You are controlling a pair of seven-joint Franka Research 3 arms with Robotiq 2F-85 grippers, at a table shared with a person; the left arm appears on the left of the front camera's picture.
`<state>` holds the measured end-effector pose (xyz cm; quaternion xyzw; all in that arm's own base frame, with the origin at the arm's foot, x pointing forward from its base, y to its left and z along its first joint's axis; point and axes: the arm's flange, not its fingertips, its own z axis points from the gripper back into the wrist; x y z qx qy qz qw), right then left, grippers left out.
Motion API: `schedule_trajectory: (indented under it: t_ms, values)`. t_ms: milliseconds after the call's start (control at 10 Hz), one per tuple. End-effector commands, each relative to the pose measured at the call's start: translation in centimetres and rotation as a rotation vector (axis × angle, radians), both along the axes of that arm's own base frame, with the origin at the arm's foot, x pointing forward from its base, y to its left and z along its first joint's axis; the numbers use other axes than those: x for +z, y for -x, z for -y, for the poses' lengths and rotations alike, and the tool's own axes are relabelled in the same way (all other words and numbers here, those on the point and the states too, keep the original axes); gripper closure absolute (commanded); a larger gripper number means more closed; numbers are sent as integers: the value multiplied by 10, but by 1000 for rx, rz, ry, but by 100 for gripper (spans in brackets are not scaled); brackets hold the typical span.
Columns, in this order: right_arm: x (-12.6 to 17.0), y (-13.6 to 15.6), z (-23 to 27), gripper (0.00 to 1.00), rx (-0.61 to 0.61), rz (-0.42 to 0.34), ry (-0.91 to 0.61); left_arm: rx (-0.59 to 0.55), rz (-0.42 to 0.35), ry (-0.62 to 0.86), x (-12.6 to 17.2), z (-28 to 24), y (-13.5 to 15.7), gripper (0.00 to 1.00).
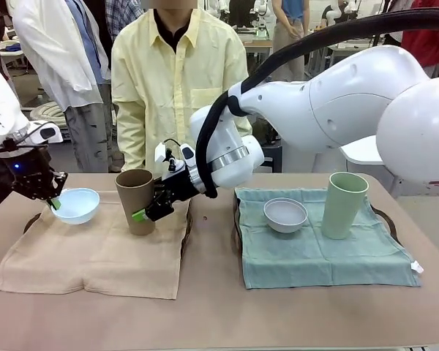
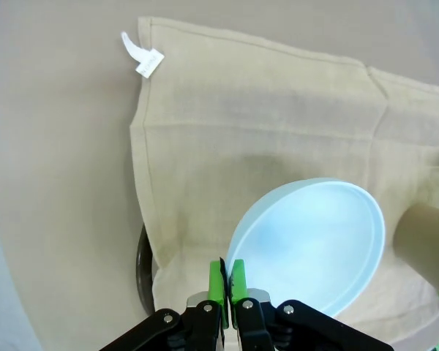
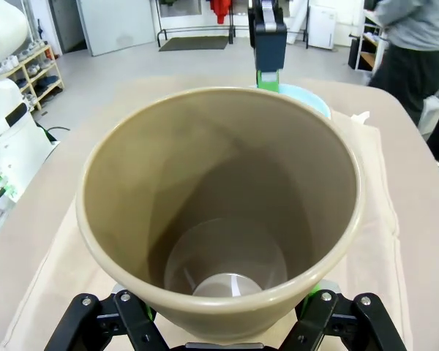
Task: Set up a tray with a mat and arrange the tableware.
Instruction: Place the Picnic Bowl and Reusable plastic cup back onto the Handle tray in front of the human's position.
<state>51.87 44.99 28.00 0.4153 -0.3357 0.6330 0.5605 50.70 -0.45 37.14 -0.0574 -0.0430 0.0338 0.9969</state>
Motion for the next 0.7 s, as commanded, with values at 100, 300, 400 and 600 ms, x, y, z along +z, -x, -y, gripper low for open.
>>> schedule_trajectory:
  t_ms: [100, 300, 400, 600]
  values:
    - [-11, -3, -6, 16, -12, 28, 13, -25, -21, 7, -20, 5, -4, 96]
    - [-12, -3, -7, 0, -19, 36, 8, -18, -30, -1, -23, 6, -4, 65]
    - [-8, -3, -6, 0, -26, 38, 13, -17, -31, -1, -20, 5, -4, 36]
    - [9, -1, 5, 0, -67, 17, 88, -18, -41, -10, -9, 2, -1, 16]
